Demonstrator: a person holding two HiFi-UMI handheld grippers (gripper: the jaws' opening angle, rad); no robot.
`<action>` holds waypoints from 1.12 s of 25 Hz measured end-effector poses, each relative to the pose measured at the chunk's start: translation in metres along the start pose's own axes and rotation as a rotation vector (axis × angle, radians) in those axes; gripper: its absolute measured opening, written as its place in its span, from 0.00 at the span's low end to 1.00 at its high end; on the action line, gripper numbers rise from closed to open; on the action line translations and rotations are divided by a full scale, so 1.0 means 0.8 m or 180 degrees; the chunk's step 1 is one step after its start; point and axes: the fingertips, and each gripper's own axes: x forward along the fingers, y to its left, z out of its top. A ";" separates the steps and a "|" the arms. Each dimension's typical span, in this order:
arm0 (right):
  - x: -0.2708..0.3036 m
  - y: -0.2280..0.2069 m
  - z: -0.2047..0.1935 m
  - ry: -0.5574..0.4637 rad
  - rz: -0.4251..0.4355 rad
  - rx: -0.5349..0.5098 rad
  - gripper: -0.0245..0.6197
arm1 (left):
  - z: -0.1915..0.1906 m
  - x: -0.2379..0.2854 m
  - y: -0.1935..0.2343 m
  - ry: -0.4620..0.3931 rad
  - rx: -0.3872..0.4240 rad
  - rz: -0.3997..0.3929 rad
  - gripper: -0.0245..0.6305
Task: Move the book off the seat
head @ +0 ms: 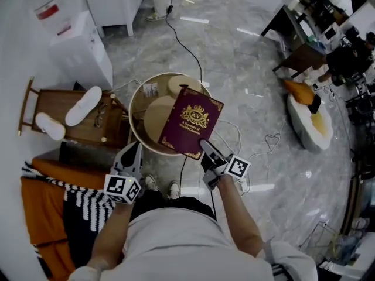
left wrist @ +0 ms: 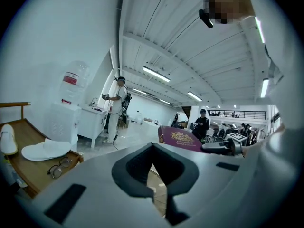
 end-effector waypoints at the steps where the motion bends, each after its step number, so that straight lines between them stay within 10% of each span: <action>1: 0.000 -0.001 -0.001 -0.0034 -0.0044 -0.0005 0.38 | 0.001 0.003 0.005 0.0000 -0.0006 -0.0036 0.06; 17: 0.007 0.021 -0.007 -0.0240 -0.0270 0.0074 0.38 | -0.013 0.026 0.040 0.0347 -0.0170 -0.0214 0.06; 28: 0.019 -0.091 -0.032 -0.0003 -0.0488 0.0104 0.38 | -0.099 0.061 0.057 0.0564 -0.0193 -0.0270 0.06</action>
